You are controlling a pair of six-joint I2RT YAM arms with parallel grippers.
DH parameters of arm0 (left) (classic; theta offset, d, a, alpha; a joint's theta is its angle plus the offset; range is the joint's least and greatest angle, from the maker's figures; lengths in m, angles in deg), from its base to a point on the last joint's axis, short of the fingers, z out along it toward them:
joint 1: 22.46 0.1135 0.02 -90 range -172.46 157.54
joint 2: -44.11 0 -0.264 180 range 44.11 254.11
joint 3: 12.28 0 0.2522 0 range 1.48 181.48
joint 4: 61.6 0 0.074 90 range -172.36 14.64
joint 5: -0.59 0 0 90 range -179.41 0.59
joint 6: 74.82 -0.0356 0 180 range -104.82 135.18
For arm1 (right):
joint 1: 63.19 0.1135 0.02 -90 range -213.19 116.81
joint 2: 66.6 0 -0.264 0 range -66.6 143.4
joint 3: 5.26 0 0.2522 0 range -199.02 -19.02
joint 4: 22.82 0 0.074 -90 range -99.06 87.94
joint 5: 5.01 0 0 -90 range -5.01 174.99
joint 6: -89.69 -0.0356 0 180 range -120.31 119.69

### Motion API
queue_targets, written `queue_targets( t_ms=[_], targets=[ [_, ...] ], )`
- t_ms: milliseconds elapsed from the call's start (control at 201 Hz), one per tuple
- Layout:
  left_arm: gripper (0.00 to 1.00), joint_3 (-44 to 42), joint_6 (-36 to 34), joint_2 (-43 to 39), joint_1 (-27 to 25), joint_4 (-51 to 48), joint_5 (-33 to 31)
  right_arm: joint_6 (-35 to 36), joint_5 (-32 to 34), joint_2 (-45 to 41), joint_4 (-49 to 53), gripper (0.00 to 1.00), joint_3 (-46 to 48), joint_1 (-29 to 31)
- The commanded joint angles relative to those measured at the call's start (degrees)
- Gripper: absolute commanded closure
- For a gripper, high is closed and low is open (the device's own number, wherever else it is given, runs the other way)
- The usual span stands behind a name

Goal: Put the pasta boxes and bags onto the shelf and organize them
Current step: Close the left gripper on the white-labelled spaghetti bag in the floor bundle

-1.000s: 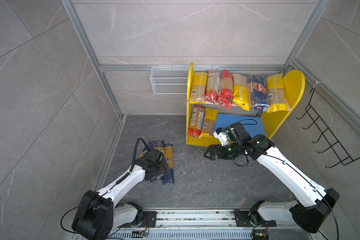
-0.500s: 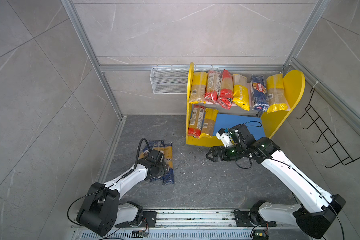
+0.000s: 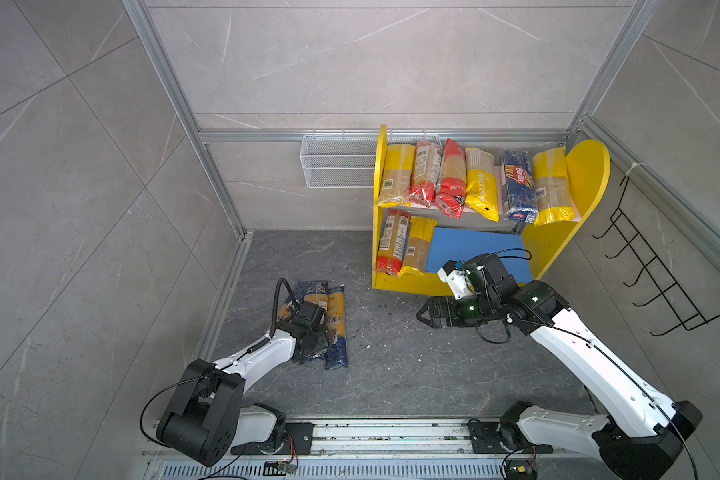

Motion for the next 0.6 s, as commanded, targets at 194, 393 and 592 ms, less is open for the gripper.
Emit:
queue_targets(
  t_ms=[194,393,592],
  targets=[
    [0.21,-2.89,3.66,4.91,-0.05,-3.43,1.48,-1.23,-0.30,-0.99,0.62,0.00,1.16,-0.21],
    [0.56,-3.65,2.68,4.02,-0.10,-3.08,3.26,-1.40,0.01,-2.05,0.80,0.00,1.97,-0.18],
    [1.00,-3.41,0.12,-3.47,-0.10,-6.63,3.09,-2.15,-0.29,-3.38,0.39,0.00,3.21,-0.21]
  ],
)
